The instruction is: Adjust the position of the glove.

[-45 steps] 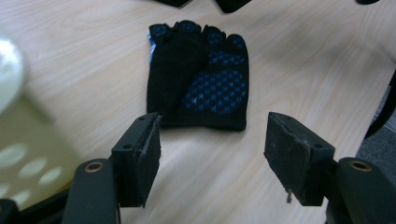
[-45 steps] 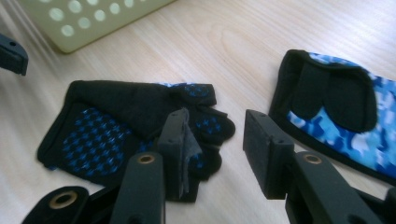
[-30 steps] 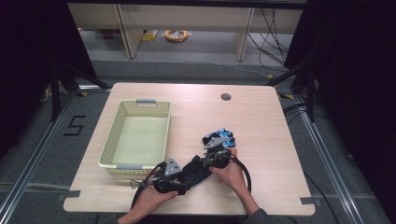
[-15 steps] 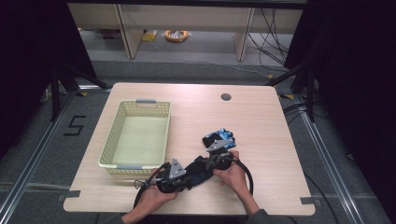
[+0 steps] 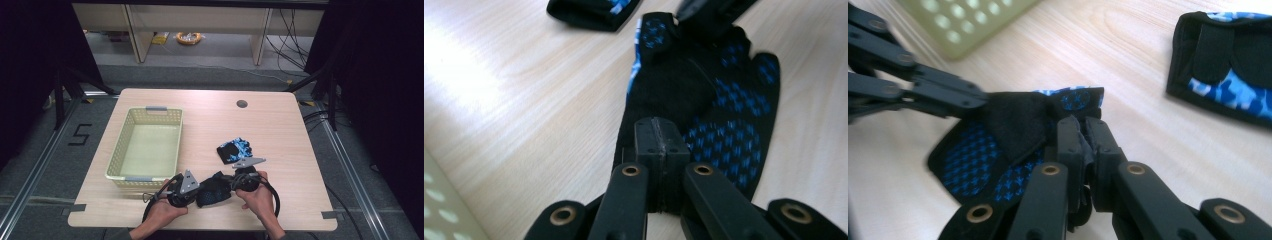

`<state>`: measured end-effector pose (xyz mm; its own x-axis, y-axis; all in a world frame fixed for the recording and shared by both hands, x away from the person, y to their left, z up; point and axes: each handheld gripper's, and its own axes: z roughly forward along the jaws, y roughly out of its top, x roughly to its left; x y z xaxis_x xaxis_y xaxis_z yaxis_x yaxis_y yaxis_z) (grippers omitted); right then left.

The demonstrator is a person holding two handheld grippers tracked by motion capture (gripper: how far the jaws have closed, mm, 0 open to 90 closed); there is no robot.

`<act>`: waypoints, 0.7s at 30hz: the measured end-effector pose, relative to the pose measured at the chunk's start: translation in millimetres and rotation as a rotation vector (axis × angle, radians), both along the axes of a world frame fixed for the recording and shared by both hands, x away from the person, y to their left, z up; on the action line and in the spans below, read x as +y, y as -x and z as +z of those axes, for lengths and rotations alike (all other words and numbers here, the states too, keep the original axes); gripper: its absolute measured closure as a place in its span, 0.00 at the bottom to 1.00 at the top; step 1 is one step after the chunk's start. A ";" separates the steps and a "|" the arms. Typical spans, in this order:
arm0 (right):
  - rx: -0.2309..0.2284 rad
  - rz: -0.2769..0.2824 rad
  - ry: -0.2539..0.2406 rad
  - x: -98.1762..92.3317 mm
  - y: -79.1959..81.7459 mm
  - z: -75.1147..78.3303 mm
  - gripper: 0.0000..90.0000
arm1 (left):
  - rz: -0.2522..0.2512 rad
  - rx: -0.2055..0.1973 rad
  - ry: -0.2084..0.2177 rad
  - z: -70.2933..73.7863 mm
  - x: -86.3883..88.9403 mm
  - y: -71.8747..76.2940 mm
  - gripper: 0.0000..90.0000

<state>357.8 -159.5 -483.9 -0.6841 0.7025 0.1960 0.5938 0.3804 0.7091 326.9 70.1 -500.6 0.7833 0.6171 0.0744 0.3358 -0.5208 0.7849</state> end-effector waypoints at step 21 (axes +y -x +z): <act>0.086 -0.152 0.021 -26.5 29.8 -19.1 0.84 | -0.035 0.052 0.034 0.5 3.6 8.0 0.81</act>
<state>328.0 -186.0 -503.0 -0.5513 0.8010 0.2334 0.7036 0.2961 0.6459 318.9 73.7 -500.1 0.8069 0.5906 0.0124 0.3587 -0.5064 0.7841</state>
